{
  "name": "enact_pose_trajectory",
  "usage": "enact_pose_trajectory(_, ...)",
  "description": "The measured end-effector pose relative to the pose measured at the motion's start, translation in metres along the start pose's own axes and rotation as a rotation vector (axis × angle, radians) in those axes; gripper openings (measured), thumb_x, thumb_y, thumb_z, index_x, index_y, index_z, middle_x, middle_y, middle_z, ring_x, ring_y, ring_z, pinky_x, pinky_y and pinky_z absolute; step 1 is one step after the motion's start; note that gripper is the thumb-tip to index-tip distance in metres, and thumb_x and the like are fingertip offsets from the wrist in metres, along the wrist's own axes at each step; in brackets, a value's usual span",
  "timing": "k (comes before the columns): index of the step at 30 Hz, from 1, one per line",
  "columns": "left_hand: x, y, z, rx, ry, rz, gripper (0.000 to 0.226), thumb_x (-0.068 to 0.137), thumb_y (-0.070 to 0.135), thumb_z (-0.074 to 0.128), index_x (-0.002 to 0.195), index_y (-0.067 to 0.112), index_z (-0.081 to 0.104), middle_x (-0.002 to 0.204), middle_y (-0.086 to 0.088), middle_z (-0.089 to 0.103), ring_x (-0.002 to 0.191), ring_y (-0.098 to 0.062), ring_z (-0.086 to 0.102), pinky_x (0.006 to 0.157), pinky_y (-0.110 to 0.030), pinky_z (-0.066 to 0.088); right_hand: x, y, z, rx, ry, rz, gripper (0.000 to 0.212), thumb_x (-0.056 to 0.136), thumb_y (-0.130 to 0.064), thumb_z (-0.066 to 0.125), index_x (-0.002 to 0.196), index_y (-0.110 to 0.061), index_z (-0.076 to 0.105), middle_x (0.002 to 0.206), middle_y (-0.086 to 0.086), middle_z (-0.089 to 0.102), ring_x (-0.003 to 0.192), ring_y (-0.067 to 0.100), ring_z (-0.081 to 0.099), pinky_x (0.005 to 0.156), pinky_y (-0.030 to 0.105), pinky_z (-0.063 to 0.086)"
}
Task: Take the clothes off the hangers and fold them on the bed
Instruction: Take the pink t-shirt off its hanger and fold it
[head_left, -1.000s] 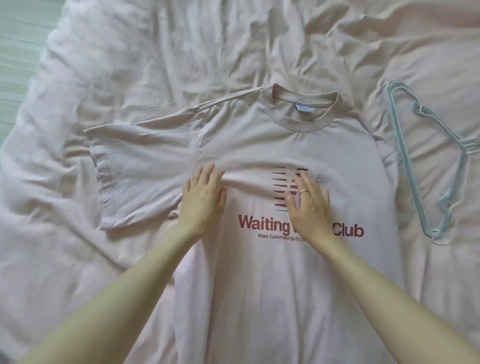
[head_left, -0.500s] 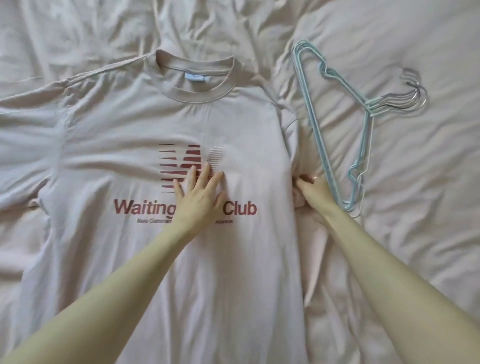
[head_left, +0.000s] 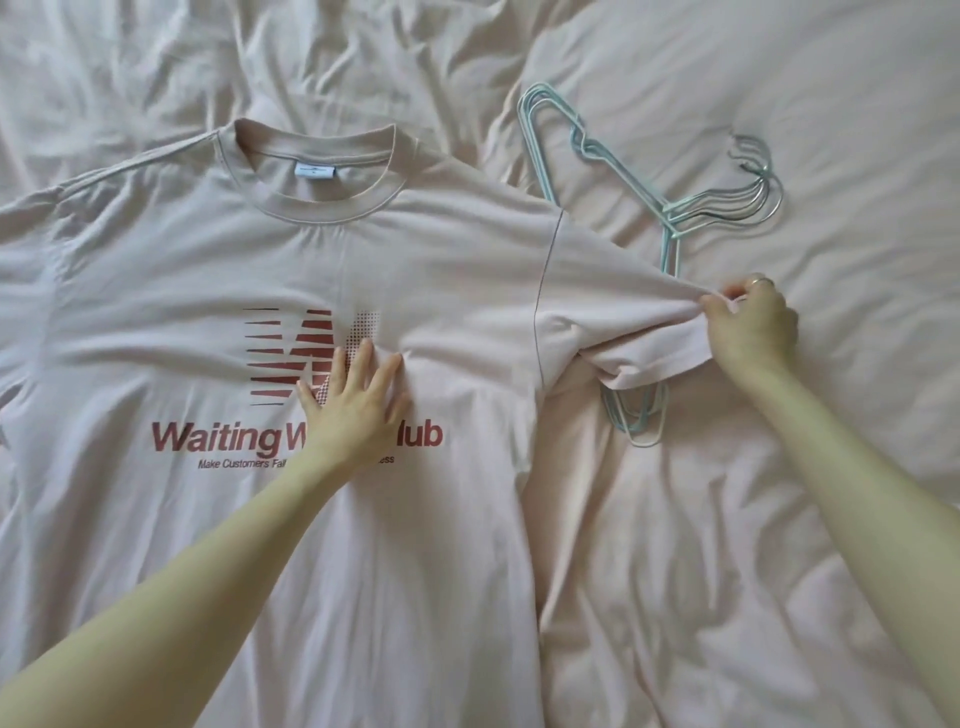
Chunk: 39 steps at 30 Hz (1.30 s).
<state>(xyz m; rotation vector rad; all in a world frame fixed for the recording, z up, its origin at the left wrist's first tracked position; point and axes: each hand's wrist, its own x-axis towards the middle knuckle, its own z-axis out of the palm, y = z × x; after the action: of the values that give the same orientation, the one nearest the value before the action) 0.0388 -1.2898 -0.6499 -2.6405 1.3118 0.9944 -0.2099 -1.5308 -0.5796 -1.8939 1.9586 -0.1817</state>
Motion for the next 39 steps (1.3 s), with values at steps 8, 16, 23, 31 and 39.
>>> enact_pose_trajectory(8, 0.003, 0.001, 0.005, 0.069, -0.002, -0.021, 0.052, 0.099, 0.042, 0.028, 0.148, 0.036, 0.012, 0.158, 0.004, -0.011, 0.145, -0.023, -0.014, 0.109, -0.063, -0.001, 0.036, -0.02, -0.015, -0.082, 0.078, -0.177, 0.028, 0.092, -0.021, 0.054, 0.115, -0.006, 0.058, 0.119, 0.022, 0.059, 0.114, 0.037, 0.049, 0.089, 0.037, 0.039)
enact_pose_trajectory(16, 0.001, 0.004, 0.007, 0.087, 0.006, -0.045, 0.052, 0.099, 0.041, 0.027, 0.148, 0.036, 0.011, 0.158, 0.004, -0.011, 0.145, -0.023, -0.014, 0.11, -0.064, -0.001, -0.011, 0.004, 0.006, 0.416, 0.308, -0.016, 0.025, 0.091, -0.026, 0.057, 0.105, -0.007, 0.05, 0.098, 0.013, 0.055, 0.084, 0.024, 0.05, 0.087, 0.027, 0.041)
enact_pose_trajectory(23, 0.002, 0.003, 0.009, 0.095, 0.02, -0.057, 0.052, 0.099, 0.04, 0.028, 0.148, 0.036, 0.011, 0.158, 0.004, -0.011, 0.145, -0.023, -0.014, 0.11, -0.062, -0.002, -0.047, 0.016, 0.039, 0.336, -0.056, 0.097, 0.05, 0.081, -0.045, 0.065, 0.101, 0.001, 0.062, 0.115, 0.013, 0.052, 0.109, 0.023, 0.049, 0.096, 0.033, 0.038)
enact_pose_trajectory(31, 0.0, 0.007, 0.01, 0.076, 0.036, -0.075, 0.052, 0.098, 0.04, 0.029, 0.148, 0.037, 0.013, 0.159, 0.004, -0.009, 0.145, -0.023, -0.013, 0.11, -0.061, -0.004, -0.034, 0.006, 0.012, 0.545, 0.048, -0.031, 0.011, 0.097, -0.008, 0.041, 0.104, -0.004, 0.047, 0.082, -0.002, 0.05, 0.075, 0.015, 0.049, 0.066, 0.017, 0.035)
enact_pose_trajectory(39, 0.0, 0.009, 0.009, 0.068, 0.033, -0.079, 0.052, 0.098, 0.039, 0.029, 0.148, 0.035, 0.015, 0.159, 0.003, -0.008, 0.145, -0.024, -0.012, 0.11, -0.062, -0.003, -0.036, 0.044, 0.024, 0.233, 0.076, 0.075, 0.038, 0.098, -0.031, 0.044, 0.115, 0.002, 0.052, 0.115, 0.019, 0.06, 0.107, 0.034, 0.055, 0.077, 0.033, 0.032)
